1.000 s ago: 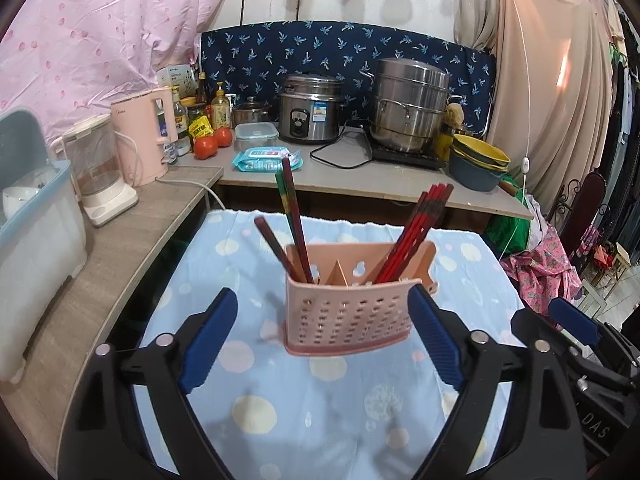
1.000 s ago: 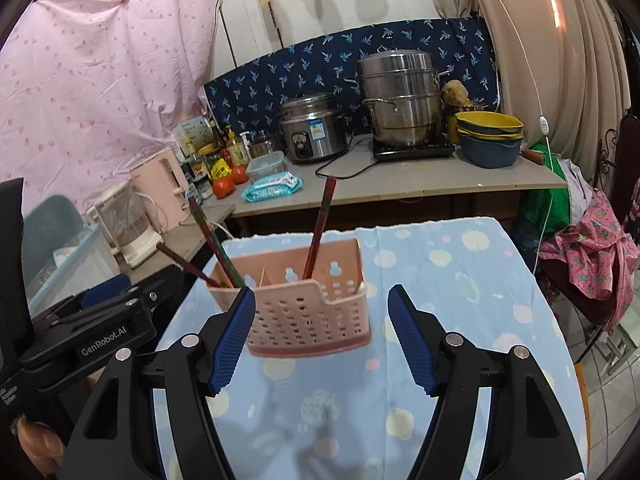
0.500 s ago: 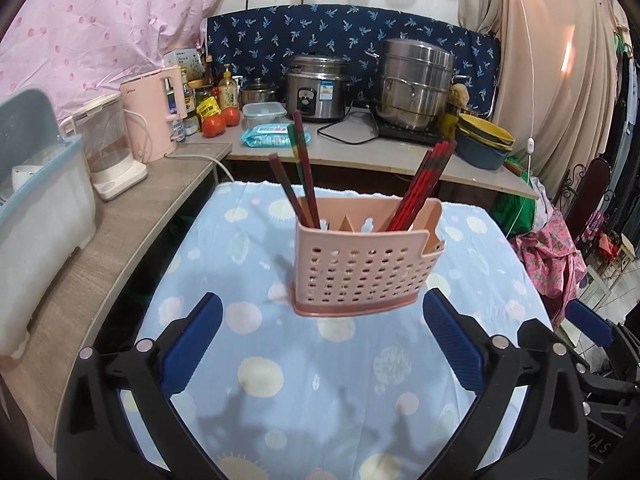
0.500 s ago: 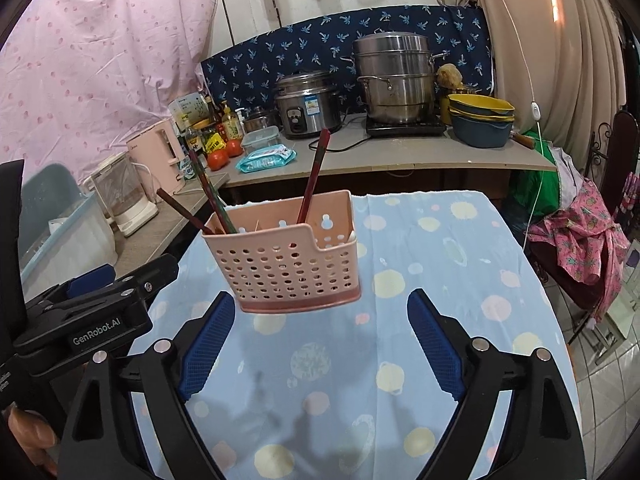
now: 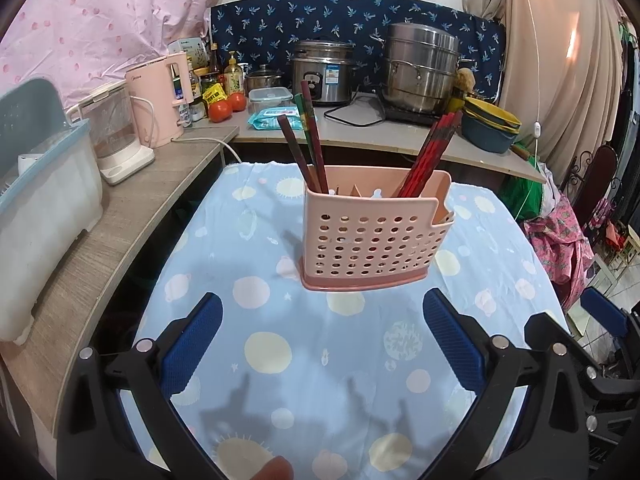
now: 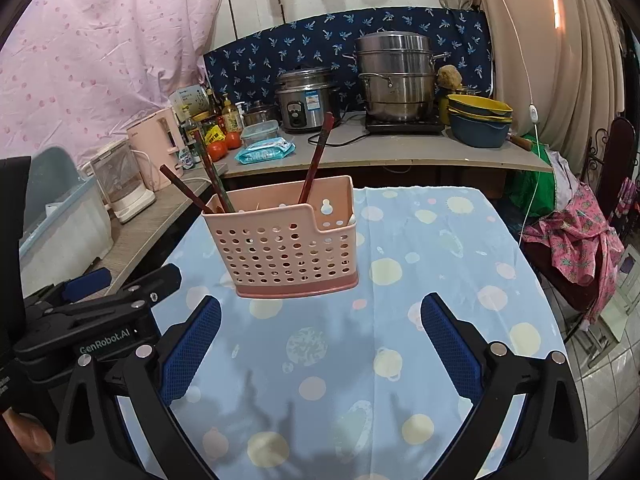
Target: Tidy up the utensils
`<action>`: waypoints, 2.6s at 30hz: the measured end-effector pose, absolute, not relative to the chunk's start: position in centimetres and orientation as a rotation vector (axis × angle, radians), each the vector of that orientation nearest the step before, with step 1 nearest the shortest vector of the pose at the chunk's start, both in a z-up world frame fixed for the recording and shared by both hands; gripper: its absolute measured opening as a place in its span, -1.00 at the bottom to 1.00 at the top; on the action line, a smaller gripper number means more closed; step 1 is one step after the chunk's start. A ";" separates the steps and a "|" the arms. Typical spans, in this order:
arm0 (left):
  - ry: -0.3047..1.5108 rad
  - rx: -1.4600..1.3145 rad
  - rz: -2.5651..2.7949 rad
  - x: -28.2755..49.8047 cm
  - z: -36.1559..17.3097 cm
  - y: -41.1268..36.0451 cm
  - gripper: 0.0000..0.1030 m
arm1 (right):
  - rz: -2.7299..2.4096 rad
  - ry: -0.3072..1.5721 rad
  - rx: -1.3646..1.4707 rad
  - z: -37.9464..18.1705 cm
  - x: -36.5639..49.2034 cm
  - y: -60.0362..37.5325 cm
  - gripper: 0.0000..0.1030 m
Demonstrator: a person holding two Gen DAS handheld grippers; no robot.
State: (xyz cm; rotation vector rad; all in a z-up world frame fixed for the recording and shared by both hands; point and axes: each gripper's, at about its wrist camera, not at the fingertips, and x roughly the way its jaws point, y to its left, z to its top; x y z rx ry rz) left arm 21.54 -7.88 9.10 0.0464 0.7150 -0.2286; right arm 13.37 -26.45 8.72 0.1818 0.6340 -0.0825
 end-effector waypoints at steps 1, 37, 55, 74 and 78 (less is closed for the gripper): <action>0.713 0.050 -0.226 21.5 9.1 -7.9 0.86 | -0.083 0.632 0.179 8.7 13.3 -26.4 0.87; 0.695 0.078 -0.085 20.2 9.3 -7.2 0.86 | -0.068 0.644 0.147 8.1 13.1 -24.9 0.87; 0.704 0.092 -0.054 20.2 9.1 -7.0 0.86 | -0.066 0.648 0.146 8.0 13.2 -24.5 0.87; 0.716 0.100 -0.030 20.2 8.7 -6.9 0.86 | -0.063 0.654 0.147 7.5 13.2 -24.3 0.87; 0.718 0.102 -0.032 20.2 8.5 -6.9 0.86 | -0.063 0.654 0.147 7.5 13.2 -24.3 0.87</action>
